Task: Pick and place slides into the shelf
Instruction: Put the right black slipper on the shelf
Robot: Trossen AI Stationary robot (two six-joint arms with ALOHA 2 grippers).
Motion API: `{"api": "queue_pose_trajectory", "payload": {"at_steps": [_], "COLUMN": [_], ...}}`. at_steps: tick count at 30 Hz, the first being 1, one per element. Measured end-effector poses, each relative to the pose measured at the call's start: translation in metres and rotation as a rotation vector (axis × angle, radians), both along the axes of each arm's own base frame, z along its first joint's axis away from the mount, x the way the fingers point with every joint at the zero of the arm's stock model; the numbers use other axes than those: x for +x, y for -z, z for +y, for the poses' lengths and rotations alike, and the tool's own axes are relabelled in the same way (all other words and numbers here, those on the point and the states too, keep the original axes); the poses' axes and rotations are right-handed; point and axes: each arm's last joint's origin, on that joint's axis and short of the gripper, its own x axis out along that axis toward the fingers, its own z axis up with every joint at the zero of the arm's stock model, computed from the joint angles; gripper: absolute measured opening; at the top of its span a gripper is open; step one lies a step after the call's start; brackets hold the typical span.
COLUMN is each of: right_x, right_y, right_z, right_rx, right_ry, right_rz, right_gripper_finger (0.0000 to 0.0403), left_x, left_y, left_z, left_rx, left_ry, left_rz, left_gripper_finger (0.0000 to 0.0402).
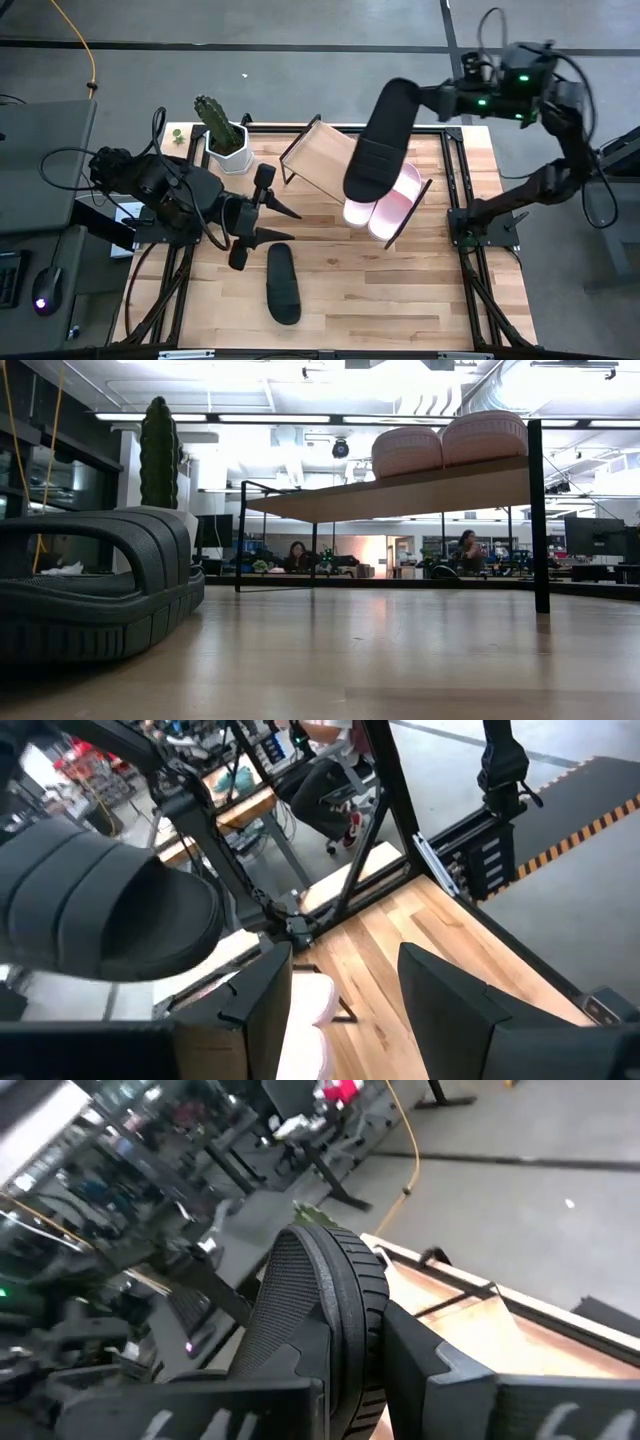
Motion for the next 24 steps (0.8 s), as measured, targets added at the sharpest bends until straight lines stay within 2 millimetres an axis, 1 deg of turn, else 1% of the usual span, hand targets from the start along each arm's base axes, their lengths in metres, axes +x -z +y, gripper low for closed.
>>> {"api": "queue_pose_trajectory", "payload": {"at_steps": [4, 7, 10, 12, 16, 19, 24], "right_x": [-0.016, -0.022, -0.025, -0.026, -0.028, -0.029, -0.027], "right_y": [-0.012, -0.019, -0.020, -0.017, -0.013, -0.009, 0.000], "right_z": [0.001, -0.004, -0.014, -0.022, -0.043, -0.062, -0.096], "right_rx": [-0.046, -0.075, -0.073, -0.056, -0.031, -0.015, 0.044], "right_ry": [0.021, 0.019, 0.029, 0.024, 0.069, 0.062, 0.035], "right_rz": [-0.103, -0.162, -0.171, -0.154, -0.129, -0.116, -0.102], "right_gripper_finger": [0.0030, 0.0030, 0.0030, 0.0030, 0.0035, 0.0025, 0.0025], "left_x": [0.006, 0.008, 0.010, 0.010, 0.010, 0.010, 0.010], "left_y": [0.003, -0.001, -0.002, -0.004, -0.005, -0.005, -0.005], "left_z": [-0.002, -0.002, -0.003, -0.003, -0.003, -0.003, -0.002], "left_rx": [0.014, 0.002, -0.002, -0.008, -0.009, -0.011, -0.028], "left_ry": [0.001, -0.003, -0.008, -0.009, -0.010, -0.015, -0.041], "left_rz": [-0.001, -0.040, -0.061, -0.080, -0.084, -0.085, -0.086], "left_gripper_finger": [0.0172, 0.0172, 0.0172, 0.0172, 0.0172, 0.0172, 0.0172]}}
